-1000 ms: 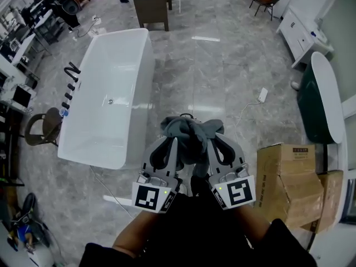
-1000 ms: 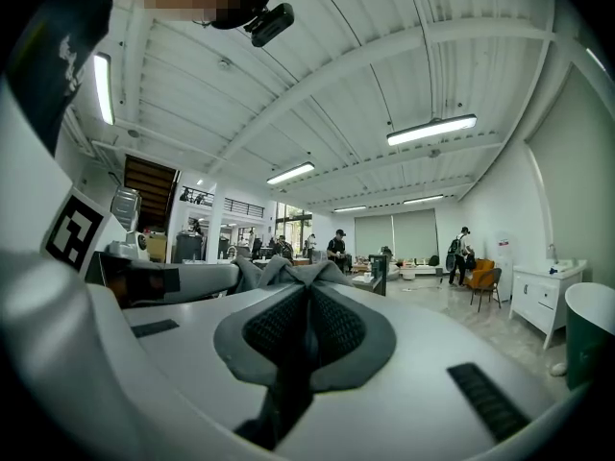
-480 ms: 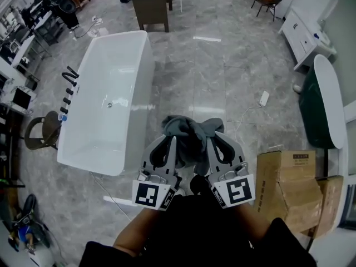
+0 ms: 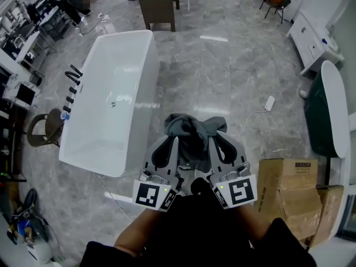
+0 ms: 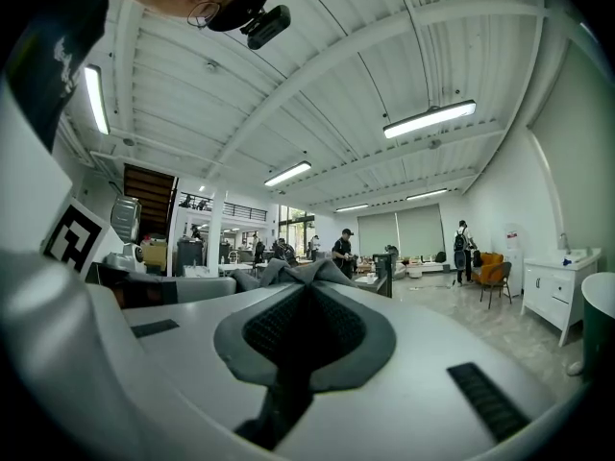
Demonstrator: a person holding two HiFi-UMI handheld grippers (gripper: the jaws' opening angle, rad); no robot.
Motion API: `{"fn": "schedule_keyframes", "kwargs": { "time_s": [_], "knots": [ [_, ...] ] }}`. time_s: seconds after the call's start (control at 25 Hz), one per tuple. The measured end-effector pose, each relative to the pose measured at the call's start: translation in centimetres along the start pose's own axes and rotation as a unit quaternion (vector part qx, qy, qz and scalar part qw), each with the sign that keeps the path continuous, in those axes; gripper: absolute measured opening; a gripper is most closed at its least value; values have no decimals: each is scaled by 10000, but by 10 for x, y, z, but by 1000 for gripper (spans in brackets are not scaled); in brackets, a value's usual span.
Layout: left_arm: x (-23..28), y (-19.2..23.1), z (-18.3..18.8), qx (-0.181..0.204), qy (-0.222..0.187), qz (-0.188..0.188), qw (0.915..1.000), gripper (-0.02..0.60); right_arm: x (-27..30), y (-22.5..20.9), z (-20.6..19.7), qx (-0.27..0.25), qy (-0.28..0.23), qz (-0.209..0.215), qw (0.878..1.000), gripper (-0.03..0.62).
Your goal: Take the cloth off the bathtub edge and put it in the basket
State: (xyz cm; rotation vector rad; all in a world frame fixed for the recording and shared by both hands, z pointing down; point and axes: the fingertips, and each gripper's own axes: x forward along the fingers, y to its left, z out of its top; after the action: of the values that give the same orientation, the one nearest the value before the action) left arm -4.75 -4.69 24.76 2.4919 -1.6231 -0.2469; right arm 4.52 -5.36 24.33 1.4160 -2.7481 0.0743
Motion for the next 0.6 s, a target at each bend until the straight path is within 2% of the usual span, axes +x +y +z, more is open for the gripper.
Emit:
{"fn": "schedule_keyframes", "kwargs": {
  "time_s": [0.16, 0.36, 0.6],
  "knots": [
    [9, 4, -2, 26, 18, 82, 10000, 28, 11, -4, -2, 8, 17, 112, 9999, 37],
    [23, 3, -10, -132, 70, 214, 9997, 28, 18, -19, -10, 54, 72, 225, 9997, 37],
    [31, 8, -23, -30, 157, 385, 9991, 28, 28, -29, -22, 43, 158, 353, 9992, 37]
  ]
}}
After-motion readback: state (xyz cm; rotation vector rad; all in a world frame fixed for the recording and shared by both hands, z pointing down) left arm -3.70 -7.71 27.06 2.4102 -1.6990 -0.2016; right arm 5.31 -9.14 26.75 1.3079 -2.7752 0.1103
